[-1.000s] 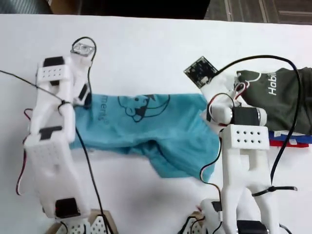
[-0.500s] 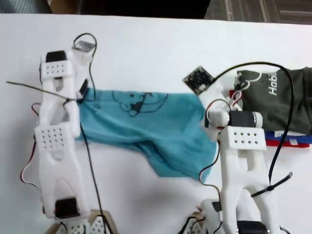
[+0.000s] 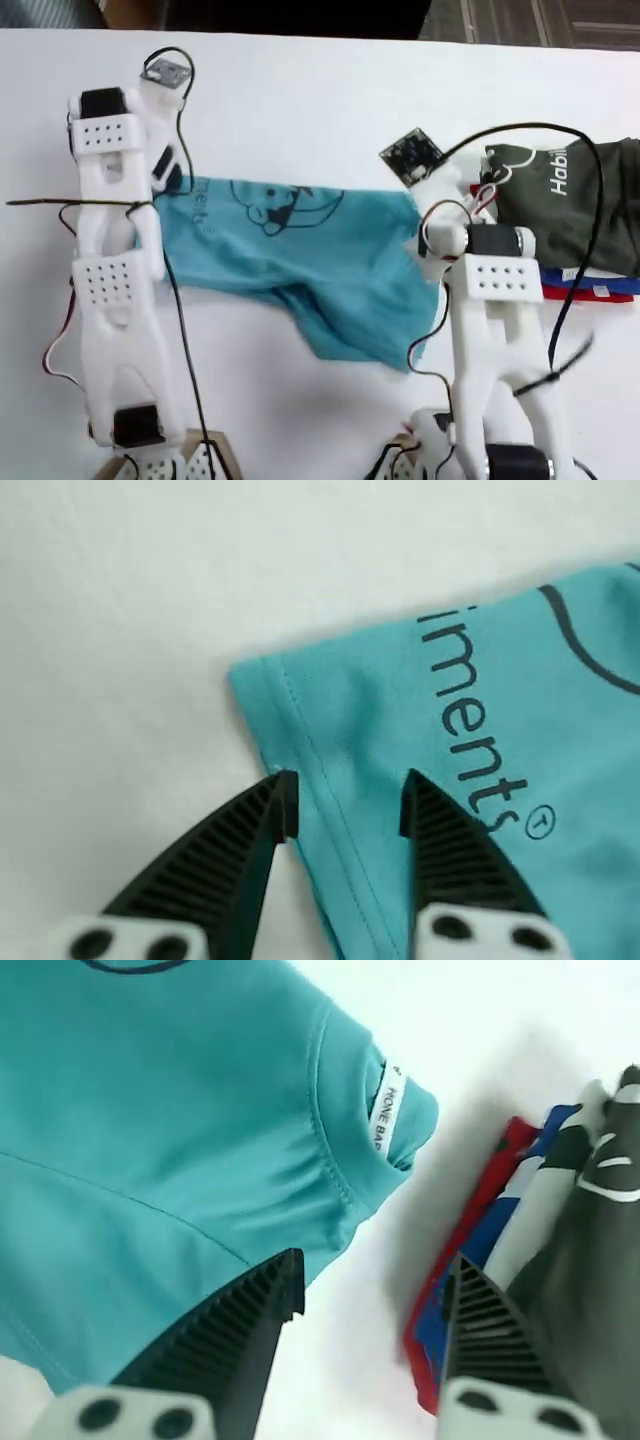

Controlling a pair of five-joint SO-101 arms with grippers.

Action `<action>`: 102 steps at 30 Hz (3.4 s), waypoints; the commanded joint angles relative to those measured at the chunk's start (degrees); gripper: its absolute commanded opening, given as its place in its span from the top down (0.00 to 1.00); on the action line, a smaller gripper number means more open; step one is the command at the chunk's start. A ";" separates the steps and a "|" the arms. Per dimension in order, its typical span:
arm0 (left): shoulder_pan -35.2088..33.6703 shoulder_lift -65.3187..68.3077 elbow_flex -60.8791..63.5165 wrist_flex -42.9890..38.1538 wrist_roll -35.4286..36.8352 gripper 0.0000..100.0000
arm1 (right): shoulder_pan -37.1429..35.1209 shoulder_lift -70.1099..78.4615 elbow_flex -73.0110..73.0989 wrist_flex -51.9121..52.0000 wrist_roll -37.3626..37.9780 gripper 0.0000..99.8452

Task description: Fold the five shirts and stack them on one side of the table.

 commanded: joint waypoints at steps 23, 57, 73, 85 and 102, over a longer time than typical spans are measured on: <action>6.33 -7.56 32.66 -10.02 1.67 0.92 | -0.40 50.68 -38.15 4.00 -13.27 0.94; -0.18 -29.10 41.89 -5.63 -4.57 0.76 | -11.21 26.15 -37.01 22.46 -8.18 0.87; -3.08 -35.25 73.71 -34.99 -0.97 0.76 | -26.86 9.98 0.44 9.19 -5.10 0.87; -3.87 -35.87 60.53 -20.92 0.09 0.76 | -27.03 15.87 0.26 7.43 -4.84 0.87; -4.66 -27.52 56.92 -22.77 0.18 0.76 | -35.12 16.57 0.70 5.23 -4.66 0.87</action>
